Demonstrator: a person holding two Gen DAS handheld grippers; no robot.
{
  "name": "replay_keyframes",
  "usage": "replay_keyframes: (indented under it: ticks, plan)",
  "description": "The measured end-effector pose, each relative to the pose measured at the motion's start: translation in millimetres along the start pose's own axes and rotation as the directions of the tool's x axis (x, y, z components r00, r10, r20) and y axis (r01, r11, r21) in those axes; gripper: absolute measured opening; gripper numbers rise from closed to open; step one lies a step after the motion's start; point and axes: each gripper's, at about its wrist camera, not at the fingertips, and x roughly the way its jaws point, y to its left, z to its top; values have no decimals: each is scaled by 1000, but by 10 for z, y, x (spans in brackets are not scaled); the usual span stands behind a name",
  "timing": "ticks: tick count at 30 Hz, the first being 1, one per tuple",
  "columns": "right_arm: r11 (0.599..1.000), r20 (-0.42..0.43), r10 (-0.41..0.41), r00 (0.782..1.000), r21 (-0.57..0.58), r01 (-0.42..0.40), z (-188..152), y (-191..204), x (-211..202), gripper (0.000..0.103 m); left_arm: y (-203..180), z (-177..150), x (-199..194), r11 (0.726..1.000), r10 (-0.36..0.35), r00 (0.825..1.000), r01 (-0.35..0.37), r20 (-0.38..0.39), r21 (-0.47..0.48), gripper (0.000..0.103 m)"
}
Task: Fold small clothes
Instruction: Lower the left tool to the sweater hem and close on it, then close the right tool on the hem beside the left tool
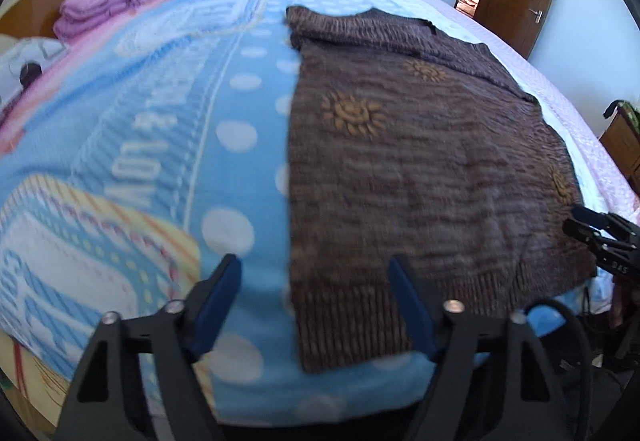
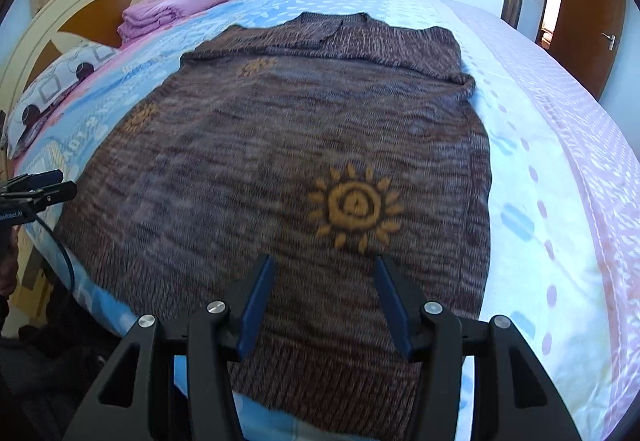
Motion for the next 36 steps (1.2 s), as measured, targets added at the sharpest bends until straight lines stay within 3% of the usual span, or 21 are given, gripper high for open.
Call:
replay_keyframes:
  ticks: [5,7,10,11,12,23,29,32,33,34,35,36]
  plan:
    - [999,-3,10,1000,30,-10,-77,-71,-60,54,-111,-123,27,999,-8,1000,8,-4,35,66]
    - [1000,-4,10,1000,29,-10,-105,-80,-72,54,-136,-151,45,999,14,1000,-14,3,49,60]
    - [999,-4,11,1000,31,-11,-153,-103,-100,54,-209,-184,38,995,20,1000,-21,18,95,30]
    - [999,-4,7,1000,33,-7,-165,-116,-116,54,-223,-185,20,995,-9,1000,7,12,101,12]
    - [999,-4,2,1000,40,-2,-179,-140,-140,54,-238,-184,11,994,-33,999,32,4,103,10]
    - [973,-30,-26,999,231,32,-504,-644,-533,54,-151,-180,-425,989,-118,990,111,73,96,8]
    - [966,-53,62,997,255,-46,-618,-613,-410,54,-129,-201,-280,989,-115,992,110,47,94,8]
    - [969,-66,45,997,244,-28,-663,-565,-329,53,-122,-222,-119,993,-76,997,73,27,95,9]
    - [975,-67,30,997,223,-14,-663,-536,-333,46,-103,-228,-91,994,-79,997,77,19,83,10]
    - [977,-69,26,997,211,-11,-658,-525,-342,23,-81,-230,-51,994,-86,996,85,7,68,10]
    - [973,-65,67,996,224,-51,-653,-545,-356,11,-58,-228,-30,994,-95,995,95,1,52,10]
    - [966,-60,98,993,245,-81,-650,-568,-376,7,-43,-223,-34,994,-105,994,105,1,44,10]
